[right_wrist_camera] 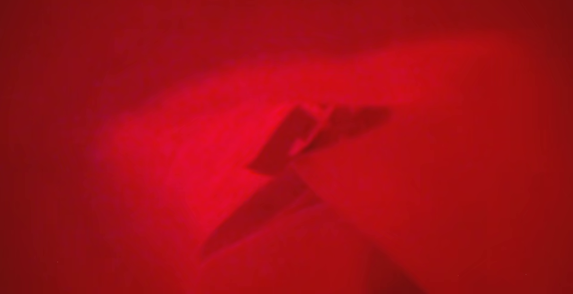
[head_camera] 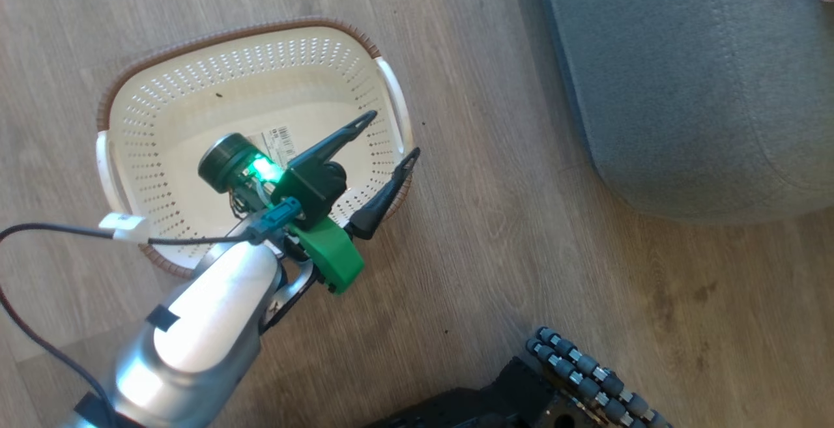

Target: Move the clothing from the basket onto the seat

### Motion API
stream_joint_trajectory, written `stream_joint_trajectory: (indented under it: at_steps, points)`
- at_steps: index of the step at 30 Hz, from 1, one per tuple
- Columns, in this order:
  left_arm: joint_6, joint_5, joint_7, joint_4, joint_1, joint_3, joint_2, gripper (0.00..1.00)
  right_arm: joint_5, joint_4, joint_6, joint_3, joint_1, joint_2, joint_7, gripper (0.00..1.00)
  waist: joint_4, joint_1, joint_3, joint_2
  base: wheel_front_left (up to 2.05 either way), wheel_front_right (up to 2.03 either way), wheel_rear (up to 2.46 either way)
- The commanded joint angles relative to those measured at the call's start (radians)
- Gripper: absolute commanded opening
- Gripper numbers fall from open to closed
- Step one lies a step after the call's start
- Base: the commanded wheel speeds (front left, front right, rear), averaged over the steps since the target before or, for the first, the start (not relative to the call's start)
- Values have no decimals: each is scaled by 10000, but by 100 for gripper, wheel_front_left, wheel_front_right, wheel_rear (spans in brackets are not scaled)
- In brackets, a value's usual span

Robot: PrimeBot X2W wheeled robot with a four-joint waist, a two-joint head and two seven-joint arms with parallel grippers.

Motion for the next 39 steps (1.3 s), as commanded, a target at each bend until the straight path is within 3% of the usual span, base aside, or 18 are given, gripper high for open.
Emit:
stream_joint_trajectory:
  at_steps: [1, 2, 3, 8, 14, 26, 32, 39]
  points:
    - [57, -35, -28, -354, -25, 291, 162, 100, -142, -261, -4, -106, 129, -220, -65, 44, 73, -1, 41, 0, 0, 0, 0]
    - [62, -45, -38, -359, -6, 288, 167, 100, -210, -136, -4, -296, 234, -147, -116, 84, 92, -1, 32, 0, 0, 0, 0]
    - [65, -54, -46, -354, 9, 277, 162, 100, -260, -38, -4, -461, 340, -88, -217, 100, 107, -1, 23, 0, 0, 0, 0]
    - [87, -152, -86, -225, 21, 268, 62, 100, -468, 555, -4, -557, 843, 105, -557, 100, 98, -1, -116, 0, 0, 0, 0]
    - [57, -258, -139, -36, -9, 216, -49, 100, -283, 1267, -4, -201, 992, -94, -709, 100, 30, -1, -344, 0, 0, 0, 0]
    - [-13, -423, -235, 455, 143, 247, -659, 100, 895, 1545, -4, 2376, 1955, 161, -1362, 100, 454, -1, -1359, 0, 0, 0, 0]
    - [-27, -386, -240, 432, 661, 1005, -1015, 100, 2465, -366, -4, 4258, 3832, 331, -1542, 100, 939, -1, -2349, 0, 0, 0, 0]
    - [-25, -276, -241, 461, 1432, 2120, -1372, 100, 3624, -3169, -4, 5325, 6066, 500, -1548, 100, 1603, -1, -3393, 0, 0, 0, 0]
